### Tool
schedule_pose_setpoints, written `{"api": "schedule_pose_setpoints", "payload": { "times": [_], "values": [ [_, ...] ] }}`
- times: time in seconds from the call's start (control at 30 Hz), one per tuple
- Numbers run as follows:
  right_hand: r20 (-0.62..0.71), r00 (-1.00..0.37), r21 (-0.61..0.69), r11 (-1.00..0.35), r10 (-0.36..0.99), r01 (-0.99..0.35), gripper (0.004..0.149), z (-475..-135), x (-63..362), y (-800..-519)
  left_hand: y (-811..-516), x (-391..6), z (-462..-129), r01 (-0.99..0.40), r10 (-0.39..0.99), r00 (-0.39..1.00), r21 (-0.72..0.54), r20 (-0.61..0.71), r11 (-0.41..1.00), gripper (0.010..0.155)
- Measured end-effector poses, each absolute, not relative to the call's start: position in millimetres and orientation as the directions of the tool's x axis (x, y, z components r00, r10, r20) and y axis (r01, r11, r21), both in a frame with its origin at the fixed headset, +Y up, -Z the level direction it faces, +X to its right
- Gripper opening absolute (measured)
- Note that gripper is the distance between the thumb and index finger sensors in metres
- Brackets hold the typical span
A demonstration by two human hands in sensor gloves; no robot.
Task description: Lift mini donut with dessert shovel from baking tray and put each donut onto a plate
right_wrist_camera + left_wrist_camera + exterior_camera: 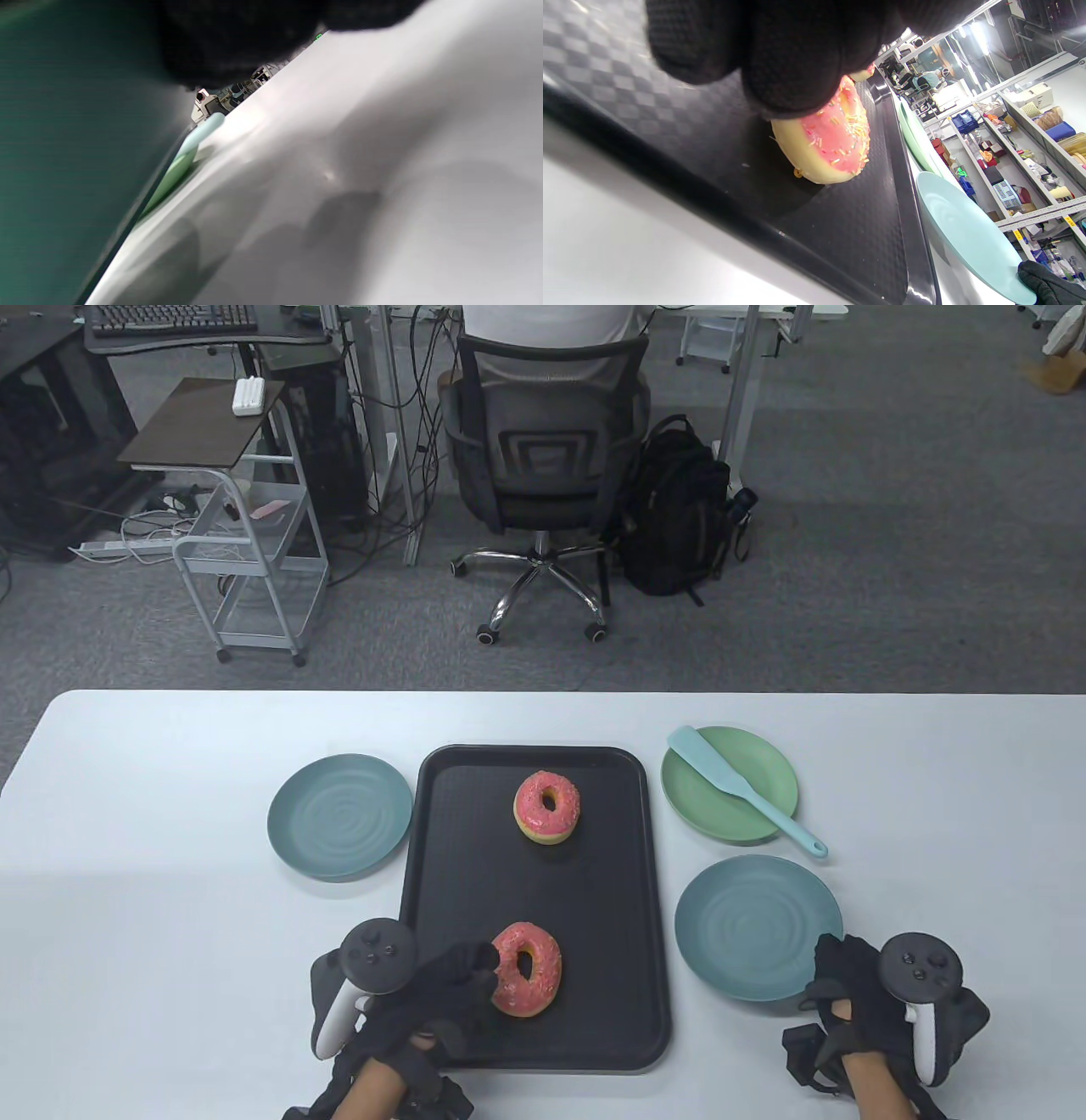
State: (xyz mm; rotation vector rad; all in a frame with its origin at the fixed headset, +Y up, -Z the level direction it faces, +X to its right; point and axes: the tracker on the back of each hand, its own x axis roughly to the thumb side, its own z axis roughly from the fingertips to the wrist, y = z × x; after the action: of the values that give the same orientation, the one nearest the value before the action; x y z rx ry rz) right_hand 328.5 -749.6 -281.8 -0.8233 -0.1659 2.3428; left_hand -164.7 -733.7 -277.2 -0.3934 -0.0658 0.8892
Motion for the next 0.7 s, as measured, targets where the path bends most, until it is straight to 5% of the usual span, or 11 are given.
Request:
{"api": "schedule_pose_setpoints", "payload": {
  "times": [0.43, 0.7],
  "values": [
    [-0.610, -0.699, -0.119, -0.916, 0.373, -0.384, 0.043, -288, 323, -771, -734, -165, -277, -0.720, 0.743, 0.661, -0.371, -0.110, 0.586, 0.050],
    [-0.624, -0.704, -0.051, -0.916, 0.340, -0.398, 0.043, -291, 320, -776, -735, -165, -277, -0.722, 0.744, 0.659, -0.373, -0.112, 0.583, 0.050]
  ]
}}
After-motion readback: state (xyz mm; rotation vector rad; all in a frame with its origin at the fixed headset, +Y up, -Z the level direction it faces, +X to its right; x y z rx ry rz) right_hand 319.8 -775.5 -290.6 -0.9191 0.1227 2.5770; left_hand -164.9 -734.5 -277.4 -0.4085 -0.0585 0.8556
